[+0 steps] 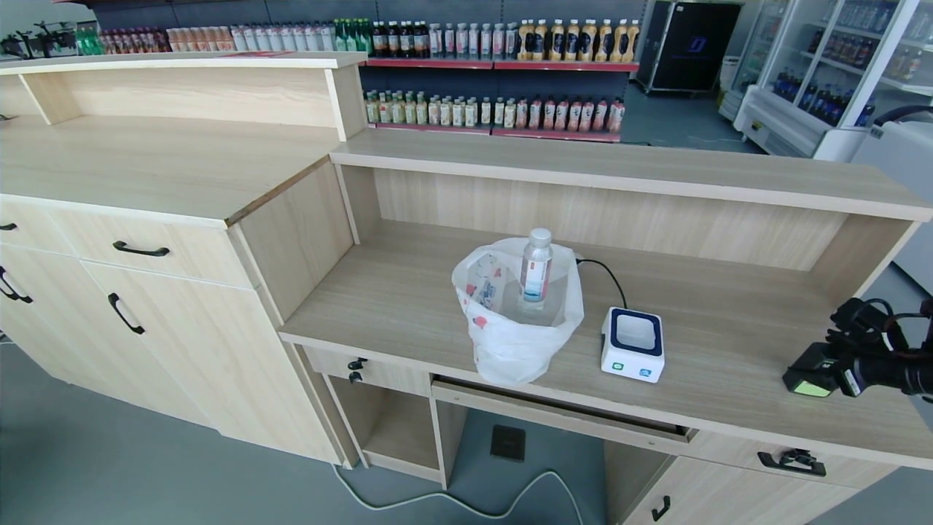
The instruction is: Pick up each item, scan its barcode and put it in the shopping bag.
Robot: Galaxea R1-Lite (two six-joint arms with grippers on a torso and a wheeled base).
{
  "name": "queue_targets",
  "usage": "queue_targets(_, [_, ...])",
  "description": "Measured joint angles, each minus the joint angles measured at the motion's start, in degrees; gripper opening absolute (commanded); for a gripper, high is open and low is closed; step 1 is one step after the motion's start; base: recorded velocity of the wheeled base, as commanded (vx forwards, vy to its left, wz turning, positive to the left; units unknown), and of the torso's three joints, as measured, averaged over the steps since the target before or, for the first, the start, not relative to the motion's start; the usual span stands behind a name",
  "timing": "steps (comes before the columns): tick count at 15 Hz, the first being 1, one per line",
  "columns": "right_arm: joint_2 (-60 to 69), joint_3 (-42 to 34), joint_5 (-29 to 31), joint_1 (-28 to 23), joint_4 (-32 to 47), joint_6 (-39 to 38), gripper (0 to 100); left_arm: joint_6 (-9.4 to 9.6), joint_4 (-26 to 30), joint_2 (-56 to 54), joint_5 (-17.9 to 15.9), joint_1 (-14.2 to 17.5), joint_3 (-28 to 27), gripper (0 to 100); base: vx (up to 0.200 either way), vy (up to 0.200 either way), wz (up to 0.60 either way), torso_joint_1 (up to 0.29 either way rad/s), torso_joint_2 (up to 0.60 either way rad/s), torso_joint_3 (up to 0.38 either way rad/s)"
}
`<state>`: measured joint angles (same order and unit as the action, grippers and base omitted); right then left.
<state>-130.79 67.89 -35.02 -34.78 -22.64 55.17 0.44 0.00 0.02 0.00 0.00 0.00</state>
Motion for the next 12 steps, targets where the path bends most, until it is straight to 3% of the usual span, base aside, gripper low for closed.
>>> queue_targets(5, [-0.52,-1.19,0.29,0.55,-0.32,0.33,0,0.0,0.0,0.0,0.0,0.0,0.0,100,0.0,0.0,0.0,0.0,0.0,0.0])
queue_targets(12, [9.0,-5.35,4.56,0.85,-9.68,2.5,0,0.0,0.0,0.0,0.0,0.0,0.0,100,0.0,0.0,0.0,0.0,0.0,0.0])
